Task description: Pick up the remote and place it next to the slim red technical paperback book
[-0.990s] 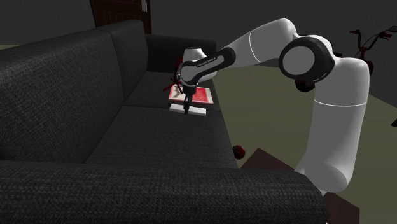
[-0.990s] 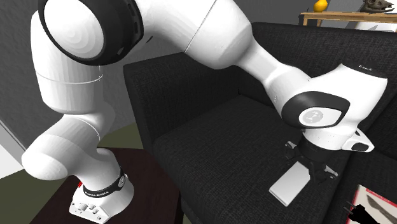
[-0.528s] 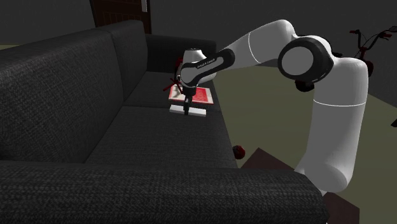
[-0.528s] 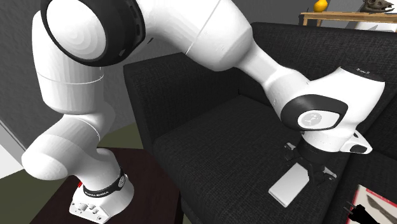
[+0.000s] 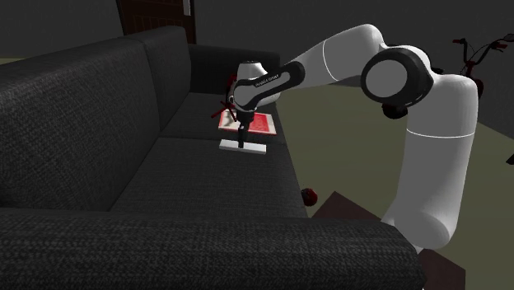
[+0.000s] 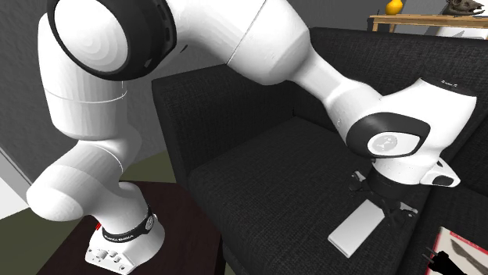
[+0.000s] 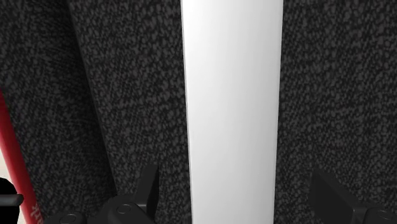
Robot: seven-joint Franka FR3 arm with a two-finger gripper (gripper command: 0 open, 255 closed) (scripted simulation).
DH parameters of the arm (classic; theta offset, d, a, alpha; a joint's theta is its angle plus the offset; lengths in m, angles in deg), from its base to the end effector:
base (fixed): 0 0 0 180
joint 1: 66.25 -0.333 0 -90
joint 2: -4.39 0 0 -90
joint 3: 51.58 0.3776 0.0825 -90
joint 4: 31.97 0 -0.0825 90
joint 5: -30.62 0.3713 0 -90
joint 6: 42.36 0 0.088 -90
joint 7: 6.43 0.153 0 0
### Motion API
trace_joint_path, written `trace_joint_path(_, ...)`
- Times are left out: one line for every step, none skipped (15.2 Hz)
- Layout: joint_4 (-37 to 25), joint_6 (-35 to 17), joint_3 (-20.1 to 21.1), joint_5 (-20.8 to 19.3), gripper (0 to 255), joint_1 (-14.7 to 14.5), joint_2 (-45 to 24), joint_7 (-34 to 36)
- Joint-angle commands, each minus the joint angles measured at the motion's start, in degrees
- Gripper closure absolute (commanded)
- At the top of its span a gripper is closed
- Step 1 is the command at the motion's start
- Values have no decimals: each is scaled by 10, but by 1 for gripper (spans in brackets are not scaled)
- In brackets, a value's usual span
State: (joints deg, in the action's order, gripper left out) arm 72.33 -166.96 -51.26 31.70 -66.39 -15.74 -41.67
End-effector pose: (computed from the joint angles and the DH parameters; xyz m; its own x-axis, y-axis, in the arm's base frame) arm 0.6487 0.0064 0.3645 0.8184 0.5744 0.0124 0.5746 -0.8184 -0.0126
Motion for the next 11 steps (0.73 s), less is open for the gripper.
trace_joint_path(-11, 25, 0, 0, 0, 0, 14, 1)
trace_joint_path(-20, 41, 0, 0, 0, 0, 21, 1)
trace_joint_path(-28, 55, 0, 0, 0, 0, 27, 1)
trace_joint_path(-28, 55, 0, 0, 0, 0, 27, 1)
trace_joint_path(-27, 55, 0, 0, 0, 0, 27, 1)
trace_joint_path(-28, 55, 0, 0, 0, 0, 27, 1)
trace_joint_path(-28, 55, 0, 0, 0, 0, 27, 1)
trace_joint_path(-28, 55, 0, 0, 0, 0, 27, 1)
trace_joint_path(-28, 55, 0, 0, 0, 0, 27, 1)
trace_joint_path(-28, 55, 0, 0, 0, 0, 27, 1)
trace_joint_path(-28, 55, 0, 0, 0, 0, 27, 1)
